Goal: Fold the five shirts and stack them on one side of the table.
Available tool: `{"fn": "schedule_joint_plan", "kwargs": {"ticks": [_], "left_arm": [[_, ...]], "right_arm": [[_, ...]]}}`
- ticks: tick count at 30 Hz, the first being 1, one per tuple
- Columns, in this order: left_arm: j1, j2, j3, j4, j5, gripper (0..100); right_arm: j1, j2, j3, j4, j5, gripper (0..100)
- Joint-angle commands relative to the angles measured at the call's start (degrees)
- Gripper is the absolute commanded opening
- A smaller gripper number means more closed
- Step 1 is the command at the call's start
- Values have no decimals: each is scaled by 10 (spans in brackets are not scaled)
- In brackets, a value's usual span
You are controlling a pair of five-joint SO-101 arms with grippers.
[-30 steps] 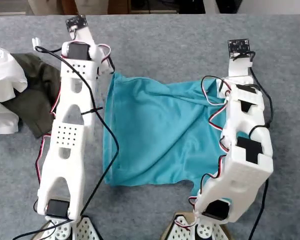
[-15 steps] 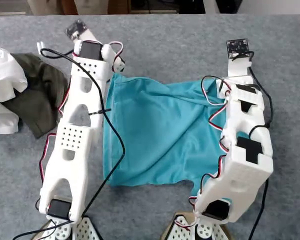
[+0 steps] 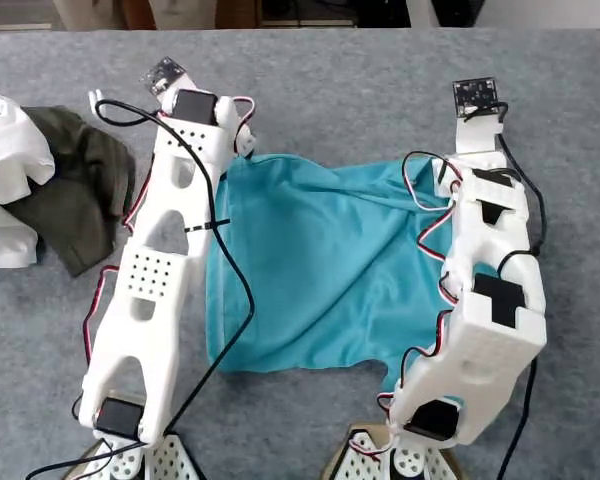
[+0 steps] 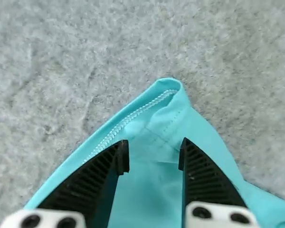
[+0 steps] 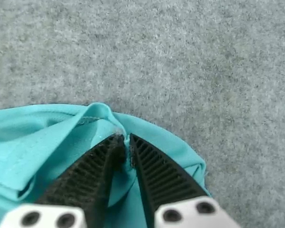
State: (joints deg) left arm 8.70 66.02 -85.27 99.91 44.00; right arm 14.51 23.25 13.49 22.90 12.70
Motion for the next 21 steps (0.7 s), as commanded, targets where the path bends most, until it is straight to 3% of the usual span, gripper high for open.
{"fn": "schedule_joint_plan", "kwargs": {"ticks": [1, 7, 16, 21], "left_arm": [[6, 5, -10, -11, -3, 181], [2, 20, -10, -58, -3, 122], [6, 21, -5, -74, -4, 123], [6, 21, -5, -74, -20, 178]], "right_arm": [[-4, -7, -49, 4, 4, 2], [-4, -7, -49, 4, 4, 2], [-4, -7, -49, 4, 4, 2], [-4, -7, -49, 4, 4, 2]]}}
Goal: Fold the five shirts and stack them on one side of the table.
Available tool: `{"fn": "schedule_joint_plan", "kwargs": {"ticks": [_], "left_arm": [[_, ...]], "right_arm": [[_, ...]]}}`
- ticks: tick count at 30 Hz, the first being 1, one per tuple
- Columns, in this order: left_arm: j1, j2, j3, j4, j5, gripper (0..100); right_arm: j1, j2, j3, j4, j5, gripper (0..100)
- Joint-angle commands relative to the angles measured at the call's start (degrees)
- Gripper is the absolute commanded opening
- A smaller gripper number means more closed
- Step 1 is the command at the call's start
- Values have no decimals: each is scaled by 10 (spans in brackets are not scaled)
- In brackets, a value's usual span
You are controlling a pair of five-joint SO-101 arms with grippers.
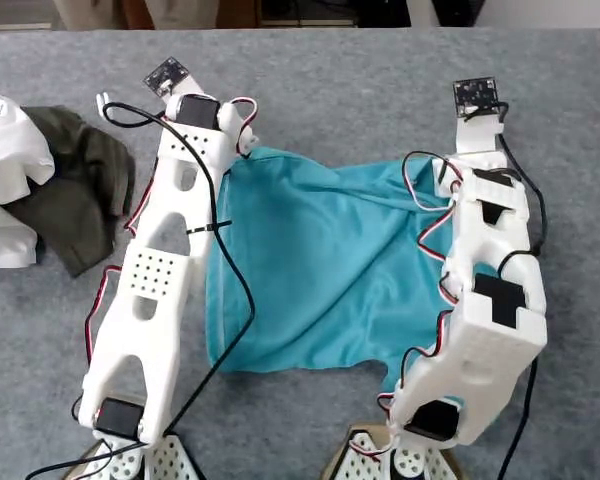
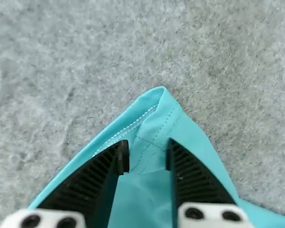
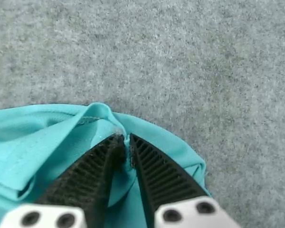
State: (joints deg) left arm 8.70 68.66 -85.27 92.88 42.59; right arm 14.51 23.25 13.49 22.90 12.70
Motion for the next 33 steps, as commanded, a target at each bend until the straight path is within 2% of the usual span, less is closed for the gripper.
{"fn": "schedule_joint_plan", "kwargs": {"ticks": [1, 15, 21, 33], "left_arm": [[6, -5, -5, -5, -8, 179], [5, 41, -10, -8, -6, 178], [2, 41, -11, -25, -9, 85], [3, 40, -11, -60, -27, 73]], "right_arm": [[-4, -7, -49, 4, 4, 2], [-4, -7, -49, 4, 4, 2], [-4, -7, -49, 4, 4, 2], [-4, -7, -49, 4, 4, 2]]}}
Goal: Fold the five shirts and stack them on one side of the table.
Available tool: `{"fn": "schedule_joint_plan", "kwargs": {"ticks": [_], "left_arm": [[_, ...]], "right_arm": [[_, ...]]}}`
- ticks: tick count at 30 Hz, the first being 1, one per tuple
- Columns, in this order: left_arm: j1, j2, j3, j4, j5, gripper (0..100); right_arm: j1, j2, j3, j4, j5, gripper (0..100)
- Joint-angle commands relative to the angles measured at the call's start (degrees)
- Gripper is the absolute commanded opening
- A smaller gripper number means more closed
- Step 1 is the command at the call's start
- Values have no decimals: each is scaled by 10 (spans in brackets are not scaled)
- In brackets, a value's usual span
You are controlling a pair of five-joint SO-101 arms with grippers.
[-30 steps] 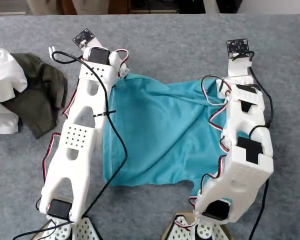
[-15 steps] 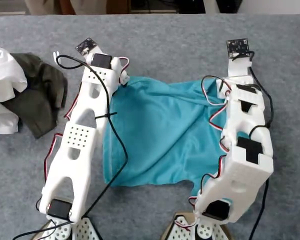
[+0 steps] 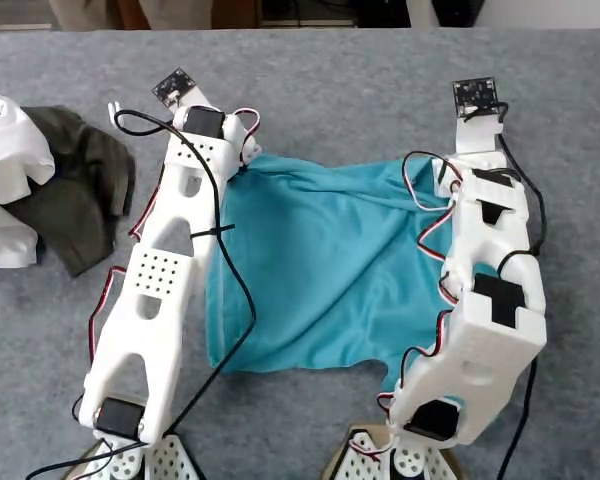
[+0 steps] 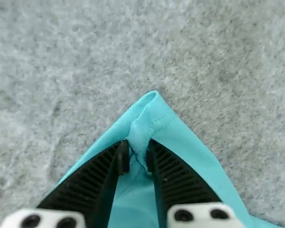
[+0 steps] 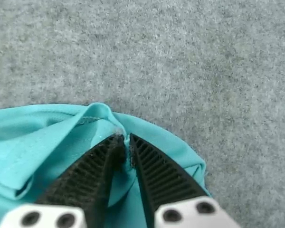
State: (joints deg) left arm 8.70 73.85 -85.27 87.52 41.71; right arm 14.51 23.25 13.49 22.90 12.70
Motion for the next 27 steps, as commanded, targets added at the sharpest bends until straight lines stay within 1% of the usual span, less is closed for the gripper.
{"fn": "schedule_joint_plan", "kwargs": {"ticks": [1, 3, 6, 11, 15, 19, 22, 25, 27], "left_arm": [[3, -12, -16, -4, -28, 55], [2, -12, -43, 13, -50, 16], [4, -12, -111, 60, -80, 26], [4, -58, -103, 99, -94, 18], [4, -95, -106, 113, -95, 18], [8, -144, -103, 131, -127, 18], [11, -177, -104, 133, -154, 18], [13, -235, -102, 135, -194, 18], [13, -286, -91, 135, -227, 18]], "right_arm": [[-4, -7, -49, 4, 4, 2], [-4, -7, -49, 4, 4, 2], [-4, -7, -49, 4, 4, 2], [-4, -7, -49, 4, 4, 2], [-4, -7, -49, 4, 4, 2], [-3, -9, -49, 11, 1, 2], [-3, -49, -81, 77, -1, 2], [2, -118, -126, 157, -31, 2], [6, -169, -159, 203, -38, 2]]}}
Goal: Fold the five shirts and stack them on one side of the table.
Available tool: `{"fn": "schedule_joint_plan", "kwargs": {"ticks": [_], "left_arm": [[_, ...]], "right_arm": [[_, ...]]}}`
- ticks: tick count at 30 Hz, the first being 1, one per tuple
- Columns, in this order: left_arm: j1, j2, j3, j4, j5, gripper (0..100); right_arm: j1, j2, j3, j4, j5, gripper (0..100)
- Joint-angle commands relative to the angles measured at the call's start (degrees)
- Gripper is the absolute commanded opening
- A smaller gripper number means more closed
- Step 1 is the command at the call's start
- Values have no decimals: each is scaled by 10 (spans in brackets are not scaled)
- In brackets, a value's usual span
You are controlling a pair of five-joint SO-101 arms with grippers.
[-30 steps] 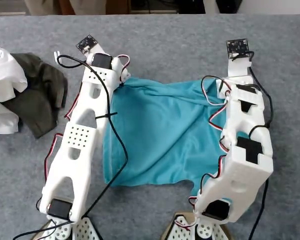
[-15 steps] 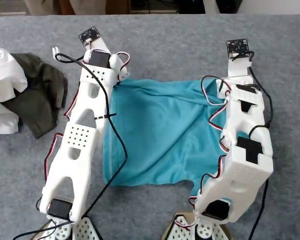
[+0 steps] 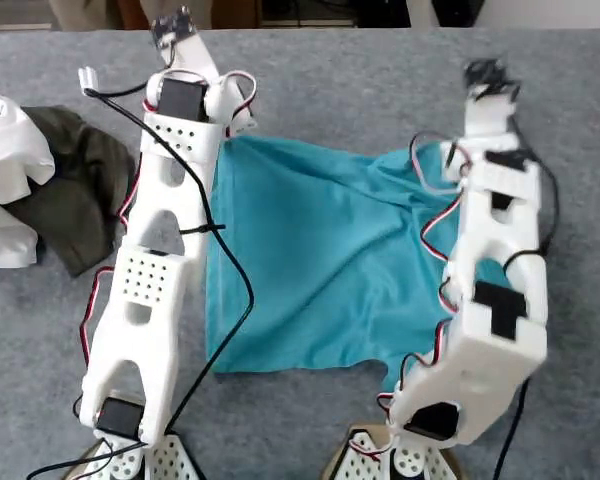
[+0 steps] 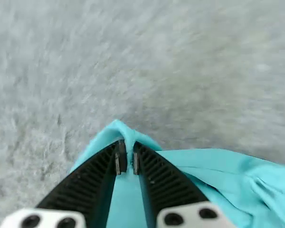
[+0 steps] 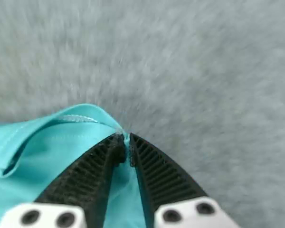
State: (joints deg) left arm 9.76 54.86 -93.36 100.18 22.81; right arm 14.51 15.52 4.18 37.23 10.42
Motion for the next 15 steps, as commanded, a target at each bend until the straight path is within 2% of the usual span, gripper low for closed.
{"fn": "schedule_joint_plan", "kwargs": {"ticks": [1, 7, 11, 15], "left_arm": [[3, -125, 4, 8, -49, 18], [-3, -327, 196, 8, -66, 18], [-1, -464, 319, 7, -103, 18], [0, -582, 370, 6, -144, 18]], "right_arm": [[6, -119, -87, 84, -17, 2], [7, -256, -196, 171, -14, 2], [9, -328, -243, 177, -14, 2], [25, -388, -299, 172, -17, 2]]}}
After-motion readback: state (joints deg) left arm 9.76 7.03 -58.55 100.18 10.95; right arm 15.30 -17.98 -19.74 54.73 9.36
